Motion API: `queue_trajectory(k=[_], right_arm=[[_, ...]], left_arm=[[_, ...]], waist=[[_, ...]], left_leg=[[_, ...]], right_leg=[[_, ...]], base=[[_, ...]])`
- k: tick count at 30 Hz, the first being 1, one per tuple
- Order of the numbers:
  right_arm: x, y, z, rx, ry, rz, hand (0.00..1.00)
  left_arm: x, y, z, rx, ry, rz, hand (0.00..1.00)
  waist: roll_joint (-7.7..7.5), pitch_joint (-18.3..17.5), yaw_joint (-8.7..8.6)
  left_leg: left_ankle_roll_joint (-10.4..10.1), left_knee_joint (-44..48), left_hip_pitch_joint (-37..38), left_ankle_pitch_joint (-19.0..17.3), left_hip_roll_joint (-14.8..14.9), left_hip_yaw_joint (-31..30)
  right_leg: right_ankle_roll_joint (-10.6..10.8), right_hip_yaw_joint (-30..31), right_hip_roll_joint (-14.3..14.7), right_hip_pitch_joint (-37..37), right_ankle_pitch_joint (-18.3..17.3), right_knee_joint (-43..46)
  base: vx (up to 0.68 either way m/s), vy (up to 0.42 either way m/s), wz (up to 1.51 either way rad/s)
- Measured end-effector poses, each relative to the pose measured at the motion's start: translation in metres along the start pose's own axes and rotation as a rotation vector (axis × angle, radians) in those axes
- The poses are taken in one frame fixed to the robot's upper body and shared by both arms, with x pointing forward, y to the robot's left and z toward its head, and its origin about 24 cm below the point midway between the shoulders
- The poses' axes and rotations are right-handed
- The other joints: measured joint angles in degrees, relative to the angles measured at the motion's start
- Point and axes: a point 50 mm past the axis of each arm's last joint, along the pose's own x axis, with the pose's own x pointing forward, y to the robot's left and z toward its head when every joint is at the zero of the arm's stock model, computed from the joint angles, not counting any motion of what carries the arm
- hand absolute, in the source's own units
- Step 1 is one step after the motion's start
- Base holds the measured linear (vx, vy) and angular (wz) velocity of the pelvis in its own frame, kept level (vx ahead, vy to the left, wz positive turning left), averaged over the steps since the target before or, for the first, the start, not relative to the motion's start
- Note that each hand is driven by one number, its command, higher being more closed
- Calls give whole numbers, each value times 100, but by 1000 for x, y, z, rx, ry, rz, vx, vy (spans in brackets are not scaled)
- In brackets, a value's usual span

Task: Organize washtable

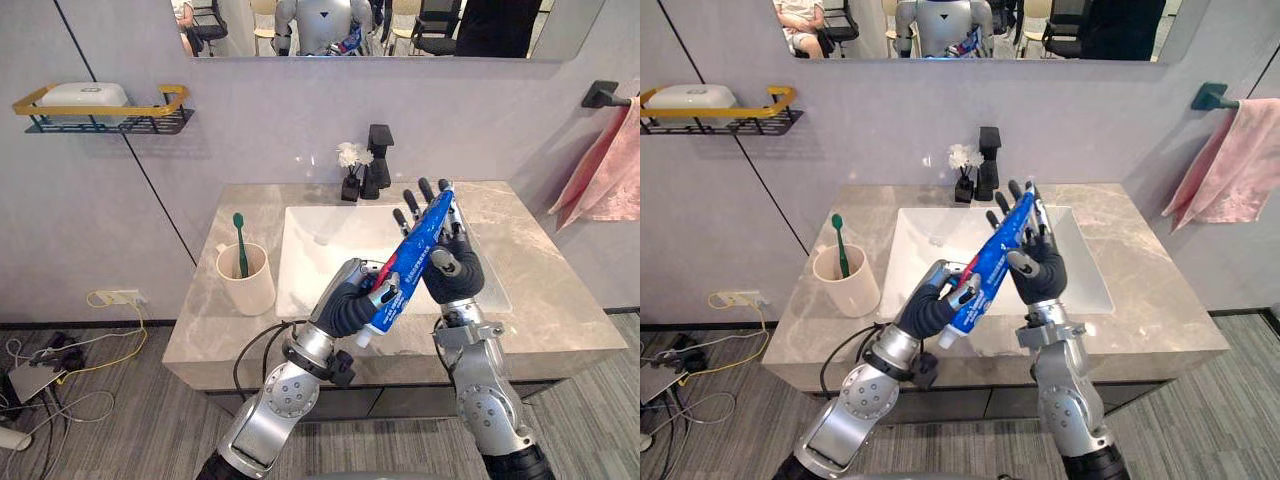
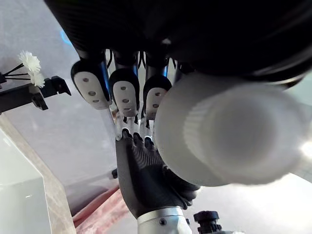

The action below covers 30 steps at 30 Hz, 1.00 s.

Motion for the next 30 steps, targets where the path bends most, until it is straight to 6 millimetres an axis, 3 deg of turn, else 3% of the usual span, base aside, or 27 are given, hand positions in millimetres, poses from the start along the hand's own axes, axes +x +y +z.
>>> queue_trajectory(k=[22,30], right_arm=[[1,2,-19,184,-30,-58,0],[-3,0,-20,226,-67,-98,0]], left_arm=[[0,-6,-5,-18,28,9,100],[3,-18,-5,-46,30,-14,100]], waist=[[-61,-30,-9],[-71,-28,-15]], left_leg=[[-9,-86,21,68,1,-18],[-10,-88,20,67,2,-17]], right_leg=[[-7,-26,7,1,12,-11],[-7,-26,7,0,12,-14]], base=[[-1,-1,1],[0,0,0]])
